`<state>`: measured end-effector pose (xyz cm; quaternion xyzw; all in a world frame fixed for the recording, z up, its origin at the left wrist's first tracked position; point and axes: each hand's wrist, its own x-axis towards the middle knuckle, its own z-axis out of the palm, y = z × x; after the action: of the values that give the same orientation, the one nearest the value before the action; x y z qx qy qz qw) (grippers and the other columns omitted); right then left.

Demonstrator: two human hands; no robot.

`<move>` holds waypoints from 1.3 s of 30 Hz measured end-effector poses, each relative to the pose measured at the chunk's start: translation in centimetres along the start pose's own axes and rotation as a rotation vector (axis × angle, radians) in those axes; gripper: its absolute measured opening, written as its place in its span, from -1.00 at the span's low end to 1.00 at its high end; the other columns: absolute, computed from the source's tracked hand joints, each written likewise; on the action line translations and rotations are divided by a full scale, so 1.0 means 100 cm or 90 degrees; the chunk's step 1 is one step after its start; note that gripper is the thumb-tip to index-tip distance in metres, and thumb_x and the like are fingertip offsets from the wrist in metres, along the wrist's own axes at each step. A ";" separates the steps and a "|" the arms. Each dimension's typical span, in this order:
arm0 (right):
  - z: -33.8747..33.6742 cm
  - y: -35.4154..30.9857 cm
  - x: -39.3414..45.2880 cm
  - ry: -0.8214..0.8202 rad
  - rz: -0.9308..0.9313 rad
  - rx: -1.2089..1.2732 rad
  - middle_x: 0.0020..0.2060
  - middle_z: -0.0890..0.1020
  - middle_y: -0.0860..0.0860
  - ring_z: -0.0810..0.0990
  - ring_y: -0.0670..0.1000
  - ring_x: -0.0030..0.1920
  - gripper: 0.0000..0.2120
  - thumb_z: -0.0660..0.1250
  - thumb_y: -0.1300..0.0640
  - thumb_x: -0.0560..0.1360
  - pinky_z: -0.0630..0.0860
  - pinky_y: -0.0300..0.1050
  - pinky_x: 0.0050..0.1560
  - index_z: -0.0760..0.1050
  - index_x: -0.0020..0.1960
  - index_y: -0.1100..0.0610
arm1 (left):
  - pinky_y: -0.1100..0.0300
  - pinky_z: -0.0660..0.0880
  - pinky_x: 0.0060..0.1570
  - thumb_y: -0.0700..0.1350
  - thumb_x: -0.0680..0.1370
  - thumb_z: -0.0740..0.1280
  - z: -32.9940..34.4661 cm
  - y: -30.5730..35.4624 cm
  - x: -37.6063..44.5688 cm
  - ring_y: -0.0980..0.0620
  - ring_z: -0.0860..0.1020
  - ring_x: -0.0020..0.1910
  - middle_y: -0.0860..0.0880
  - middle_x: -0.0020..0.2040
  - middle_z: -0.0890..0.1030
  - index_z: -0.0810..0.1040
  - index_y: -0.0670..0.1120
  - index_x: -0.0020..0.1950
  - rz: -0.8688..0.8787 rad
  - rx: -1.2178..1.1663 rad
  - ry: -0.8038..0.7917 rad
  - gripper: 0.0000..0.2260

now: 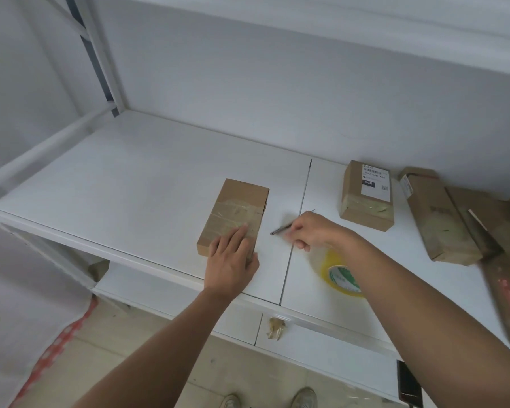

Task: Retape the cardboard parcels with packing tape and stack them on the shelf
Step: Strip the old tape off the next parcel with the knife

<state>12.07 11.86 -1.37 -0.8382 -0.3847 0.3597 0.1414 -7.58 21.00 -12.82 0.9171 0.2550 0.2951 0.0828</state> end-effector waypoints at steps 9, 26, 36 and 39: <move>-0.013 0.020 -0.023 -0.004 -0.059 0.062 -0.40 0.62 -0.05 0.55 -0.05 -0.38 -0.82 0.38 0.04 0.55 0.48 -0.08 -0.03 0.58 -0.17 0.11 | -0.07 0.41 0.21 0.00 0.44 0.30 -0.009 0.016 -0.005 -0.17 0.49 0.27 -0.18 0.39 0.48 0.49 -0.21 0.25 -0.021 -0.085 0.045 -0.55; -0.030 0.048 -0.064 -0.002 -0.229 0.168 -0.36 0.60 -0.02 0.54 -0.11 -0.37 -0.88 0.34 0.15 0.60 0.48 -0.31 -0.22 0.60 -0.07 0.17 | 0.12 0.56 -0.14 -0.18 0.57 0.40 -0.045 0.127 0.051 0.04 0.56 -0.29 -0.05 -0.31 0.62 0.63 -0.18 -0.13 -0.465 -0.670 -0.152 -0.90; -0.035 0.076 -0.087 0.130 -0.139 0.014 0.08 0.64 -0.01 0.59 0.03 0.11 -0.59 0.32 -0.11 0.54 0.48 -0.07 0.05 0.56 0.25 0.14 | 0.03 0.58 -0.14 -0.14 0.57 0.40 -0.034 0.157 0.051 0.08 0.58 -0.32 -0.04 -0.30 0.65 0.63 -0.16 -0.13 -0.443 -0.512 -0.110 -0.88; -0.043 0.106 -0.101 0.176 -0.087 -0.096 0.34 0.51 -0.04 0.49 0.05 0.30 -0.43 0.25 -0.25 0.54 0.46 0.02 0.23 0.37 0.44 0.04 | 0.05 0.56 -0.17 -0.17 0.57 0.39 -0.028 0.159 0.051 0.04 0.56 -0.32 -0.07 -0.30 0.63 0.60 -0.17 -0.15 -0.476 -0.513 -0.112 -0.88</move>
<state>16.41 -2.54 1.12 -0.8598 -0.4436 0.2004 0.1541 0.98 10.02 -3.19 0.6813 0.4221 0.2418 0.5470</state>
